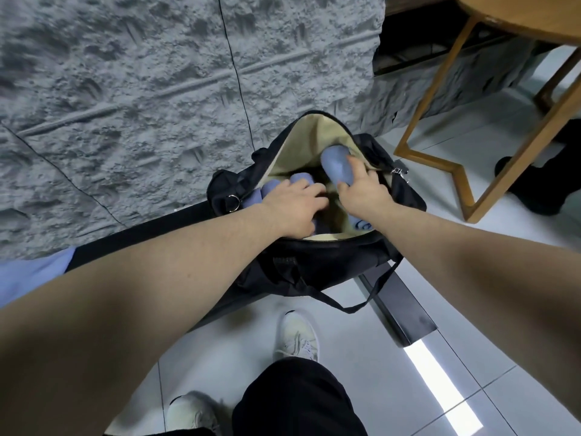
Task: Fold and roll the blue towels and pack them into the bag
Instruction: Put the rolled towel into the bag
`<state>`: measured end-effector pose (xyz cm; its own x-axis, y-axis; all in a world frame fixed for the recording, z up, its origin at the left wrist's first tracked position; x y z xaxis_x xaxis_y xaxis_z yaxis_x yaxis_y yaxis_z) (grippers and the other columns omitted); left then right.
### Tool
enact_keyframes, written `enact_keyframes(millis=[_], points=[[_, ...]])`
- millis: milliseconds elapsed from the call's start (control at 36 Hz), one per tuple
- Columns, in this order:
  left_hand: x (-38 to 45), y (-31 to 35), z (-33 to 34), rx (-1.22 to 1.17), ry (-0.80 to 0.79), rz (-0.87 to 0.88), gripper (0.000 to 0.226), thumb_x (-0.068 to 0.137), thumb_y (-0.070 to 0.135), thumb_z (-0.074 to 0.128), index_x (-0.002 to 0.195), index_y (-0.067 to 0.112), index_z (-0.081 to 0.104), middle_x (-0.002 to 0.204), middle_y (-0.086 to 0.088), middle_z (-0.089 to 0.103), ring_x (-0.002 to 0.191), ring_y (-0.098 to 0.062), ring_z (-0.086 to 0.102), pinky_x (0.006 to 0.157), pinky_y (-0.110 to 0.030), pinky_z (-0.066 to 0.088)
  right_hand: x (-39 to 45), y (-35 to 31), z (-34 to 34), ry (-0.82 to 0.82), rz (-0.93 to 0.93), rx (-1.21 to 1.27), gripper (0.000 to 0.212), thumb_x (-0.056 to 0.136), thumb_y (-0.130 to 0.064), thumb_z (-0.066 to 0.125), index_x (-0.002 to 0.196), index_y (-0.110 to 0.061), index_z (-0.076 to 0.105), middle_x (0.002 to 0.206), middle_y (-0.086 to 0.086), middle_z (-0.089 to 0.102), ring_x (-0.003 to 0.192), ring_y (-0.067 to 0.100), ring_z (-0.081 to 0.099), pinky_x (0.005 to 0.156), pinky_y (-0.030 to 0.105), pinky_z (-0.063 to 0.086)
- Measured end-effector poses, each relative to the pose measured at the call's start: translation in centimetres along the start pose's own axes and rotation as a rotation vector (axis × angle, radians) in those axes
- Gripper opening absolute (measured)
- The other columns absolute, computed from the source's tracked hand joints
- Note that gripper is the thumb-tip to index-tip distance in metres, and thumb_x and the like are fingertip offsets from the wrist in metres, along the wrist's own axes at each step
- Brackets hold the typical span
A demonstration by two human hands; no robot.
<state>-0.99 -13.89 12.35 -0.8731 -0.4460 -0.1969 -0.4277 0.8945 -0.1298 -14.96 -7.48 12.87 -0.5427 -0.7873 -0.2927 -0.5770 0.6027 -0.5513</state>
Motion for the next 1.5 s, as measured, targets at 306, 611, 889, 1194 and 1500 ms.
enact_keyframes(millis=[306, 611, 889, 1194, 1500], points=[[-0.5, -0.3, 0.0, -0.249, 0.001, -0.049, 0.022, 0.082, 0.022, 0.061, 0.099, 0.022, 0.047, 0.107, 0.002, 0.053, 0.111, -0.021, 0.049, 0.081, -0.040, 0.046, 0.5, -0.2, 2.8, -0.208, 0.084, 0.078, 0.063, 0.101, -0.038, 0.037, 0.156, -0.035, 0.004, 0.160, 0.014, 0.013, 0.140, 0.037, 0.029, 0.112, 0.043, 0.030], [-0.5, -0.8, 0.5, -0.373, -0.041, -0.096, 0.033, 0.088, 0.019, 0.056, 0.120, 0.022, 0.052, 0.124, 0.005, 0.051, 0.106, -0.019, 0.052, 0.084, -0.041, 0.049, 0.9, 0.7, 2.6, -0.210, 0.078, 0.506, 0.064, 0.096, -0.004, 0.046, 0.152, -0.027, 0.028, 0.144, 0.007, 0.043, 0.116, 0.024, 0.047, 0.095, 0.031, 0.041], [-0.2, -0.3, 0.5, -0.311, -0.073, -0.095, 0.073, 0.087, 0.019, 0.056, 0.150, 0.036, 0.024, 0.134, 0.001, 0.046, 0.122, -0.022, 0.041, 0.095, -0.042, 0.044, 0.6, 1.0, 2.0, -0.325, 0.128, 0.355, 0.064, 0.087, -0.028, 0.064, 0.146, -0.026, 0.039, 0.131, 0.009, 0.060, 0.106, 0.026, 0.063, 0.085, 0.039, 0.057], [-0.3, 0.8, 0.3, -0.146, -0.147, -0.085, 0.074, 0.090, 0.017, 0.044, 0.153, 0.039, 0.014, 0.161, 0.019, -0.001, 0.138, -0.024, 0.022, 0.098, -0.044, 0.042, -0.2, 0.7, 1.4, -0.175, 0.036, 0.381, 0.072, 0.090, -0.014, 0.056, 0.154, -0.027, 0.024, 0.141, -0.001, 0.048, 0.116, 0.017, 0.051, 0.090, 0.033, 0.051], [0.1, 1.0, -0.5, -0.189, -0.214, -0.093, 0.074, 0.088, 0.013, 0.046, 0.154, 0.032, 0.019, 0.160, 0.020, 0.009, 0.138, -0.021, 0.027, 0.093, -0.038, 0.043, -0.6, 0.0, 1.2, -0.168, 0.007, 0.296, 0.064, 0.096, -0.017, 0.049, 0.155, -0.019, 0.023, 0.155, 0.006, 0.035, 0.139, 0.024, 0.038, 0.113, 0.036, 0.036]])
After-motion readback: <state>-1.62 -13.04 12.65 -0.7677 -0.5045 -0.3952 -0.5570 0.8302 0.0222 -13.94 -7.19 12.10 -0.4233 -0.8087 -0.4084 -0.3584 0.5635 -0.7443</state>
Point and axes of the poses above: each hand's wrist, its own x-axis towards the middle knuckle, its own z-axis out of the palm, y = z × x, the point moved 1 cm from there along x, towards the middle knuckle
